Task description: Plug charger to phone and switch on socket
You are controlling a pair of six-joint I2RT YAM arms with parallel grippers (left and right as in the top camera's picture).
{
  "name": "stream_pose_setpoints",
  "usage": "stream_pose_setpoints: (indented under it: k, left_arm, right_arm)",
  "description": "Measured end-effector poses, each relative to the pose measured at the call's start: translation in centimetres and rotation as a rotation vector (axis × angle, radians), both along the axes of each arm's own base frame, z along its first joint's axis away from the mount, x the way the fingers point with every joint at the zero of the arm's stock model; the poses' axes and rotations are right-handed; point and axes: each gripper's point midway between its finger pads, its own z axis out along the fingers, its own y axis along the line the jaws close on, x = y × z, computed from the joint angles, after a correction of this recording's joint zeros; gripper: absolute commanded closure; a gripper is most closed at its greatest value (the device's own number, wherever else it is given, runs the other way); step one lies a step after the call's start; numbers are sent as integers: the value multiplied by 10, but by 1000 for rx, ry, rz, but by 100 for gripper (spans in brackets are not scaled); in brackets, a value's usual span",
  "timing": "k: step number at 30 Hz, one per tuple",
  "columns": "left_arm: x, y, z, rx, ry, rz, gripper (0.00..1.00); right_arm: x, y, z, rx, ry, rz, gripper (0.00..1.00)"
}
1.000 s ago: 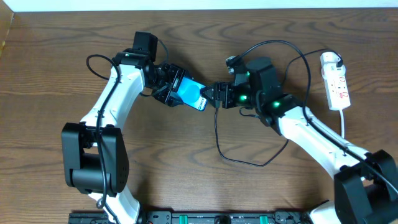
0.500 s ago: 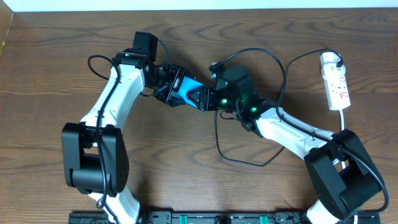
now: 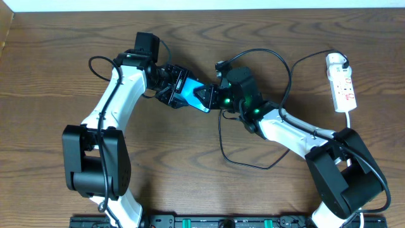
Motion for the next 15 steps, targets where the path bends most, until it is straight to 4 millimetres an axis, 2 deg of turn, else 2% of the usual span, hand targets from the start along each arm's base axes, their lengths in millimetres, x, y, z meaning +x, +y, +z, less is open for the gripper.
stream_pose_setpoints:
  k: [5,8,15]
  left_arm:
    - [1,-2,3,-17,-3,-1,43]
    - [0,-4,4,-27,-3,-3,44]
    - [0,-4,5,-30,-4,-4,44]
  right_arm:
    - [1,-2,-4,1,31,-23,99]
    - [1,-2,-9,2,51,-33,99]
    - [5,-1,-2,39,51,-53,99]
